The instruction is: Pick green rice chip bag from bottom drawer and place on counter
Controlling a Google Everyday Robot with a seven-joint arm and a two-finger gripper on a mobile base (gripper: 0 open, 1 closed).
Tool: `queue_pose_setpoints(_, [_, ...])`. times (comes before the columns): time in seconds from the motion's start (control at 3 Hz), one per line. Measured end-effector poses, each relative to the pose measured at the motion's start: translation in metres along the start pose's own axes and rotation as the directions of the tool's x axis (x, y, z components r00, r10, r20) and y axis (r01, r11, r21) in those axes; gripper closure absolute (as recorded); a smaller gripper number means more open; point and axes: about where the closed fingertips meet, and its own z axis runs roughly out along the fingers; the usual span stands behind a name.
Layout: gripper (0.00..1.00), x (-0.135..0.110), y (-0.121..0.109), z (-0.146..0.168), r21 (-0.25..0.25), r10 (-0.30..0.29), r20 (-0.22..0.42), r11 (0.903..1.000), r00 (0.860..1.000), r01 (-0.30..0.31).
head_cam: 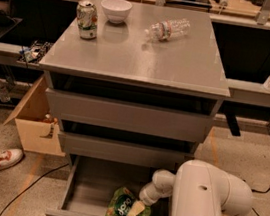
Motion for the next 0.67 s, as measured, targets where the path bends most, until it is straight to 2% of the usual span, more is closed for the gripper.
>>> queue_pose_setpoints(0.67, [0.00,-0.0077,0.0077,0.0115,-0.004,-0.047,-0.019,0.9989,0.999,0.047])
